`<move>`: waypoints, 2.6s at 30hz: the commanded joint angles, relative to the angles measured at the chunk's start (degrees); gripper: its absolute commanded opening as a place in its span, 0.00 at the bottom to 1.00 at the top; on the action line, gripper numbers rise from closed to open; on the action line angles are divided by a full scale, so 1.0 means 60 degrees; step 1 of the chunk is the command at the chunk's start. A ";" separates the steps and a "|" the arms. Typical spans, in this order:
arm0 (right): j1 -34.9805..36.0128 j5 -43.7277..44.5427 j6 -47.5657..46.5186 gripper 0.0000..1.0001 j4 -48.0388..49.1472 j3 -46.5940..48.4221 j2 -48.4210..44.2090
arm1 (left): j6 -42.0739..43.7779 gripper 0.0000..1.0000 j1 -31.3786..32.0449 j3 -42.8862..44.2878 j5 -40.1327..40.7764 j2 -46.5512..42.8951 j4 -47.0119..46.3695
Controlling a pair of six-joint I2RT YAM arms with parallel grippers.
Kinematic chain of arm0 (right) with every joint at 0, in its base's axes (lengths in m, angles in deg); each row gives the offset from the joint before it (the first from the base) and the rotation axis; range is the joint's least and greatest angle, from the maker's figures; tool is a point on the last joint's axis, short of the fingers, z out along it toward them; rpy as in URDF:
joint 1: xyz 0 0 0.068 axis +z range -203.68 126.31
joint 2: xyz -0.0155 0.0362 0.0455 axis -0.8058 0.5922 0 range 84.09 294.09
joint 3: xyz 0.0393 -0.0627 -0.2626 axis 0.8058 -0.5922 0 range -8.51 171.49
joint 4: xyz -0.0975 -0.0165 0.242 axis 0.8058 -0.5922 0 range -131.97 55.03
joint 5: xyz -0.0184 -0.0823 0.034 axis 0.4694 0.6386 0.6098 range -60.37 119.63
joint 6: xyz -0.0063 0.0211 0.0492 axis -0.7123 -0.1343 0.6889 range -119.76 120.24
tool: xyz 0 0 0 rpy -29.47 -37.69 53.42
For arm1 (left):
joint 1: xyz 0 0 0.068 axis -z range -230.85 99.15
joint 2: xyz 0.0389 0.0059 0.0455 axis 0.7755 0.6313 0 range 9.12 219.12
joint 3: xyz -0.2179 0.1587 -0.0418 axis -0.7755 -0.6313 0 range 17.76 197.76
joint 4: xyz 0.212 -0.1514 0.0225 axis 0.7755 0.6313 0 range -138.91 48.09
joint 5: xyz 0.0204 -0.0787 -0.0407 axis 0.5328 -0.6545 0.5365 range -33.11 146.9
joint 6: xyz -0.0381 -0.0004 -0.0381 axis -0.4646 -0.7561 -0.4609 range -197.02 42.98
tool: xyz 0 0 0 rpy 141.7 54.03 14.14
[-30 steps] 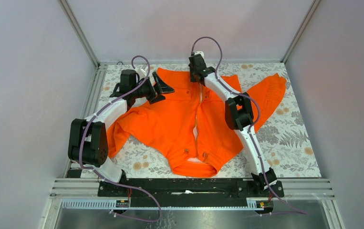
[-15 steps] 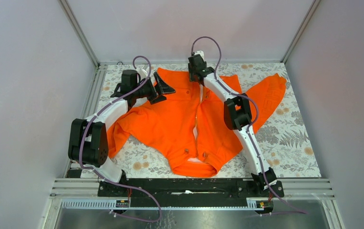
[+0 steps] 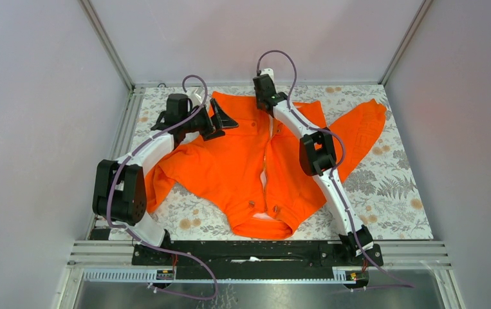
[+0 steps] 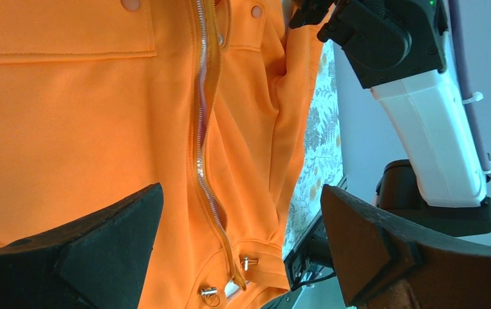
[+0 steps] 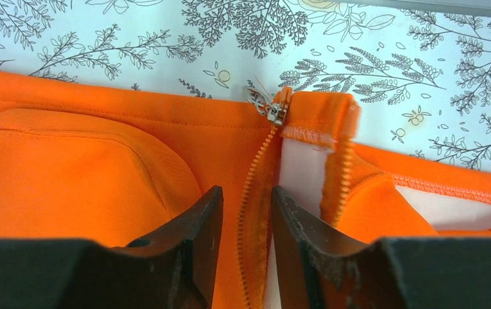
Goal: Zip up the jacket
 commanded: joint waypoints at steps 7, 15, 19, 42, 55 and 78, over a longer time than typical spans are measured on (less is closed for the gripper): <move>-0.0154 0.0176 0.0463 0.54 0.0805 0.0131 0.0217 | 0.1304 0.98 0.0302 0.0554 0.1807 0.0121 0.0695; -0.0689 -0.1548 0.1498 0.31 0.1537 0.0138 0.0280 | 0.2012 0.98 0.0400 0.0316 0.3257 -0.0270 0.0037; -0.0873 -0.2694 0.1380 0.12 0.1826 0.0009 -0.0065 | 0.2209 0.98 0.0369 0.0136 0.3875 -0.0720 -0.0622; -0.1906 -0.9393 0.3077 0.00 1.1057 -0.7691 -0.3440 | 0.0013 0.88 0.0147 0.6246 0.1229 0.6049 -0.5192; -0.2123 -1.1724 0.5654 0.00 1.3097 -0.7198 -0.2706 | -0.1972 0.85 -0.0137 0.6667 -0.1389 0.7754 -0.7575; -0.2110 -1.1886 0.5737 0.00 1.2882 -0.7020 -0.2593 | -0.3483 0.40 0.0258 0.6923 -0.1536 0.8282 -0.9426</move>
